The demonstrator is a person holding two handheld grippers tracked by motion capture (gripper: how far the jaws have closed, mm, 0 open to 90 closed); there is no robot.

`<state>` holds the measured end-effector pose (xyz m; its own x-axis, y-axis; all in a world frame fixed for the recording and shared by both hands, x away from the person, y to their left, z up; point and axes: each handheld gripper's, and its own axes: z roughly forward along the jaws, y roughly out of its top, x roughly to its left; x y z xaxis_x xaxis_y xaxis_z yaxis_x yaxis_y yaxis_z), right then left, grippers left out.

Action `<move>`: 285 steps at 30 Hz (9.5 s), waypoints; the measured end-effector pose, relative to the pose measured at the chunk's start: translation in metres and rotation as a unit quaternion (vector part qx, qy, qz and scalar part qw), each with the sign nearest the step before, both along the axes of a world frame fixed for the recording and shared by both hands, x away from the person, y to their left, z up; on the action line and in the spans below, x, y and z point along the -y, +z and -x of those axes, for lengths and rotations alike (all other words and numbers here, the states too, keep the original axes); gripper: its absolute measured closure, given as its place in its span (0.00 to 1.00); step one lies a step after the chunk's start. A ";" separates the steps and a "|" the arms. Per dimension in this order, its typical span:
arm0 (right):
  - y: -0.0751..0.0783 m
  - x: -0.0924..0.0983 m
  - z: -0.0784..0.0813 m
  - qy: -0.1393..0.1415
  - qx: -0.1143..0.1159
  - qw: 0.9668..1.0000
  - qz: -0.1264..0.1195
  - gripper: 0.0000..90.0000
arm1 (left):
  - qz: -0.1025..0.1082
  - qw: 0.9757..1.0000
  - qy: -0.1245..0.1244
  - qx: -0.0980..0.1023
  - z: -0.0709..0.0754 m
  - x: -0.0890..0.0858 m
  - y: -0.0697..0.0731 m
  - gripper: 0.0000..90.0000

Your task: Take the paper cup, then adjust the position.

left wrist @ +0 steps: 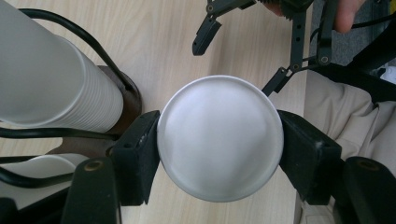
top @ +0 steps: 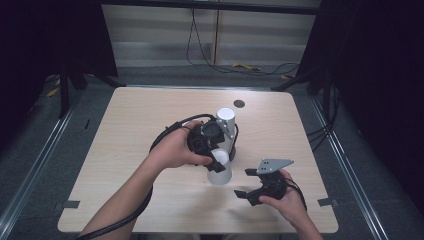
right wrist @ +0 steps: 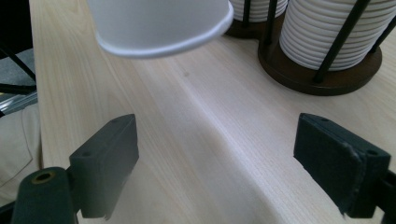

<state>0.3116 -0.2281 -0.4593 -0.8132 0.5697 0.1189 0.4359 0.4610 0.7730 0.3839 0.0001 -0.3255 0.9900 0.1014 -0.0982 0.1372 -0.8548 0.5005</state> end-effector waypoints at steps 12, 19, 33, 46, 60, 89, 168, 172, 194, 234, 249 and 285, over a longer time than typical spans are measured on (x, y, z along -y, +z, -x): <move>0.004 -0.007 -0.001 0.016 0.002 1.000 -0.021 0.15 | -0.001 1.000 -0.007 -0.008 0.003 0.004 -0.010 0.38; 0.005 -0.012 0.000 0.028 0.003 0.999 -0.023 0.15 | 0.000 1.000 0.000 -0.006 0.001 0.006 -0.008 0.38; 0.009 -0.016 0.001 0.031 0.011 0.999 -0.028 0.15 | -0.006 1.000 0.000 -0.005 0.000 0.016 -0.012 0.38; 0.010 -0.019 0.000 0.034 0.017 0.999 -0.033 0.15 | -0.002 1.000 -0.007 -0.011 0.002 0.027 -0.012 0.38; 0.011 -0.018 -0.001 0.030 0.029 0.998 -0.041 0.15 | -0.005 1.000 -0.018 -0.015 0.004 0.032 -0.011 0.38; 0.006 -0.018 0.000 0.033 0.037 0.998 -0.033 0.15 | 0.012 0.999 -0.029 -0.021 0.007 0.037 -0.003 0.38; 0.008 -0.012 0.000 0.030 0.059 0.995 -0.076 0.19 | 0.009 0.998 -0.032 -0.043 -0.001 0.027 -0.010 0.39; 0.011 -0.012 0.001 0.034 0.056 0.995 -0.080 0.20 | 0.010 0.998 -0.035 -0.044 -0.002 0.031 -0.014 0.38; 0.013 -0.012 0.001 0.039 0.052 0.995 -0.076 0.31 | 0.026 0.998 -0.036 -0.050 -0.003 0.027 -0.016 0.38; 0.014 -0.001 -0.009 0.063 -0.006 0.997 0.051 0.31 | 0.086 0.996 0.016 -0.005 0.005 -0.027 -0.056 0.20; 0.019 -0.015 -0.015 0.104 -0.005 0.988 0.116 0.30 | 0.089 0.995 0.031 -0.011 0.010 -0.039 -0.069 0.20; 0.029 -0.031 -0.017 0.142 -0.009 0.976 0.163 0.30 | 0.099 0.995 0.029 -0.010 0.015 -0.039 -0.079 0.20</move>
